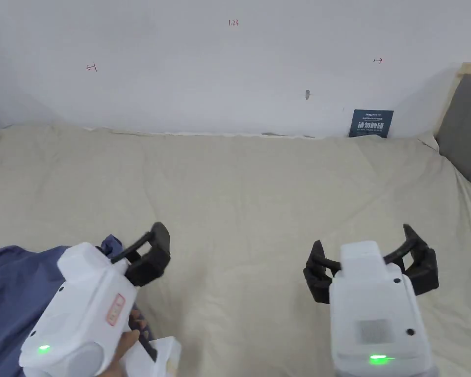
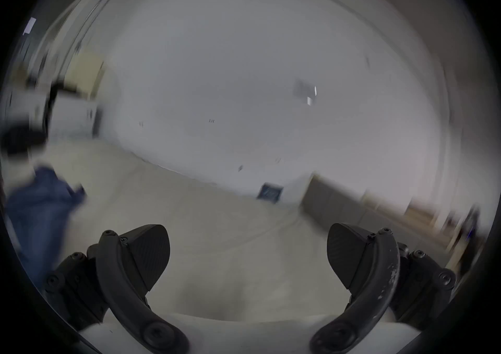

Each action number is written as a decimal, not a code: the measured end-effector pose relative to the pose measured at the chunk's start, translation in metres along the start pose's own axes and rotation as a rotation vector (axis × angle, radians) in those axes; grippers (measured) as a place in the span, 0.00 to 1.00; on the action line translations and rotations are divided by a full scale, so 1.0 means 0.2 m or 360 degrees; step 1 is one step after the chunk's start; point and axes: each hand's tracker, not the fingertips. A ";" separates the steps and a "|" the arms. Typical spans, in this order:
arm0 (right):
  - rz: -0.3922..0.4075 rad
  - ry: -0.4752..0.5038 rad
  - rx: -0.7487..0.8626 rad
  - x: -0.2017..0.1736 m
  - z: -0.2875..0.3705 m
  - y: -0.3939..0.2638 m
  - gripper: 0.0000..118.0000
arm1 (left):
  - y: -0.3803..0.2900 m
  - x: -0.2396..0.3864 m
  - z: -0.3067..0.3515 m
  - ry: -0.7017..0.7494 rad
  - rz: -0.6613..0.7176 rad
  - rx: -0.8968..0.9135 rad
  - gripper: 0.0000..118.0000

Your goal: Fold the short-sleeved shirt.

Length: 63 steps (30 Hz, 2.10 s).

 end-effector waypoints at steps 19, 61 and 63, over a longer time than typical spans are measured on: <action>-0.0924 0.0239 -0.0204 0.18 -0.05 -0.11 1.00 | -0.18 0.23 -0.01 0.0248 -0.1650 0.0209 1.00; -0.0753 0.0243 -0.0170 0.18 -0.03 -0.06 1.00 | -0.11 0.16 -0.01 0.0246 -0.1385 0.0135 0.98; -0.0749 0.0244 -0.0171 0.19 -0.02 -0.05 0.87 | -0.11 0.16 0.00 0.0226 -0.1366 0.0118 0.80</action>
